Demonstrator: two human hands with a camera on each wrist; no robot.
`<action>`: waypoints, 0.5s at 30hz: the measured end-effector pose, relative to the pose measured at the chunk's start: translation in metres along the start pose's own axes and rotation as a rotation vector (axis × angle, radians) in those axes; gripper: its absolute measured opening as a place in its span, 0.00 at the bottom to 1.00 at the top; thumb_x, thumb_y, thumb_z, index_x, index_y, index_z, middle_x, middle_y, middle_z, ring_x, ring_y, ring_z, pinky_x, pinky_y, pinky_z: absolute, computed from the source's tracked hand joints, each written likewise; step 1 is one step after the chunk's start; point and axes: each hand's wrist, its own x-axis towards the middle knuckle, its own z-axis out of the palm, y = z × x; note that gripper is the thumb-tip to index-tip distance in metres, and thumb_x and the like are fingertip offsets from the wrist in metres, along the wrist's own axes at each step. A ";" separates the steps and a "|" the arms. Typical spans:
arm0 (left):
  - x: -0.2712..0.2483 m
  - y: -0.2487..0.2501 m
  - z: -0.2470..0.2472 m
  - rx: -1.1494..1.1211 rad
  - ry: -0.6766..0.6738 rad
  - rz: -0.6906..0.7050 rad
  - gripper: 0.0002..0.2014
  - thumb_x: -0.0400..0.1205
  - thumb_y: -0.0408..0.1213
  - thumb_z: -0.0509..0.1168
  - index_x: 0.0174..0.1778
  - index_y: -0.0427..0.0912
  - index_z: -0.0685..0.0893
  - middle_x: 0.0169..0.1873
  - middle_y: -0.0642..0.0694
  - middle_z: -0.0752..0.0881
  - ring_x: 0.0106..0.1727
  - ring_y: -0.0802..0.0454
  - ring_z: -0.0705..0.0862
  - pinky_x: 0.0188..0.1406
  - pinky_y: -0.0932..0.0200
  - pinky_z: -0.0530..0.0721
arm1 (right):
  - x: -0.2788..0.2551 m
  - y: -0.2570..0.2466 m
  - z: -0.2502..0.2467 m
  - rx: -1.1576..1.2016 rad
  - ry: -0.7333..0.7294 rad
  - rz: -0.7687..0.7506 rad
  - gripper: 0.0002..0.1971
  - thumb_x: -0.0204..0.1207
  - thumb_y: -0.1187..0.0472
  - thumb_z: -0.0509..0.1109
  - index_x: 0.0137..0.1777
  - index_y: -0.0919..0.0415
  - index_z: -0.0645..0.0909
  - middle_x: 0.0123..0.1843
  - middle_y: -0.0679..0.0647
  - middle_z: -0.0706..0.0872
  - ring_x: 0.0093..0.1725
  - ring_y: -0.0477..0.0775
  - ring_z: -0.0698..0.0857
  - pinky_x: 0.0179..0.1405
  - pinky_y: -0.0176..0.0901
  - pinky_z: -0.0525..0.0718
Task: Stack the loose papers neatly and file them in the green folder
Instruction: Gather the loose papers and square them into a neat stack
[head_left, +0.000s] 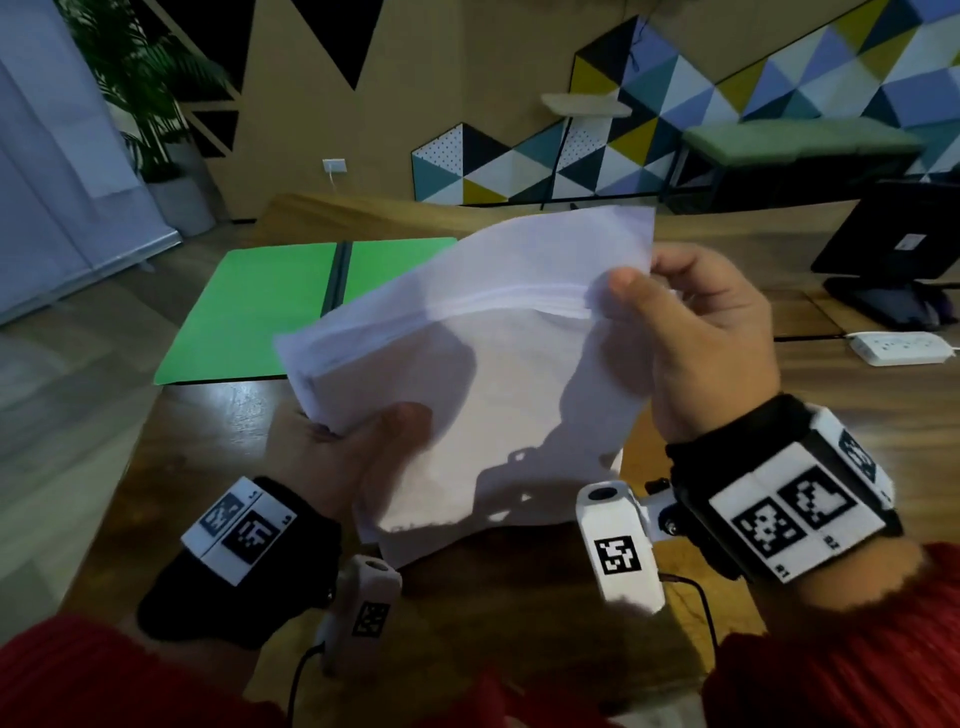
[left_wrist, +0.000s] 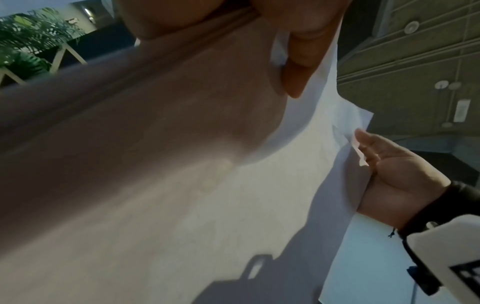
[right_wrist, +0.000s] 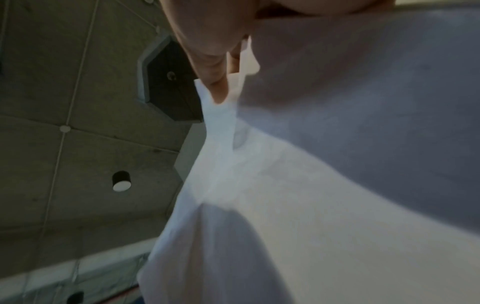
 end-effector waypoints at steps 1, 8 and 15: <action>0.001 0.000 -0.001 -0.027 -0.011 0.002 0.11 0.59 0.28 0.78 0.27 0.48 0.87 0.14 0.66 0.85 0.18 0.72 0.81 0.16 0.77 0.77 | 0.001 0.000 0.001 0.047 0.042 0.009 0.10 0.66 0.68 0.71 0.30 0.52 0.85 0.28 0.46 0.88 0.29 0.46 0.84 0.34 0.37 0.83; 0.002 0.000 0.003 -0.168 -0.038 0.028 0.18 0.66 0.23 0.71 0.26 0.56 0.91 0.20 0.61 0.89 0.22 0.67 0.85 0.20 0.72 0.81 | -0.005 0.010 -0.016 0.249 0.137 0.186 0.17 0.69 0.73 0.58 0.25 0.53 0.72 0.28 0.50 0.78 0.31 0.51 0.78 0.31 0.36 0.75; 0.005 0.002 0.010 -0.273 0.011 0.039 0.17 0.74 0.32 0.71 0.26 0.61 0.89 0.20 0.62 0.88 0.23 0.68 0.86 0.20 0.73 0.81 | -0.019 0.029 -0.030 0.076 -0.133 0.292 0.56 0.46 0.34 0.80 0.67 0.70 0.65 0.64 0.64 0.77 0.60 0.56 0.81 0.57 0.51 0.84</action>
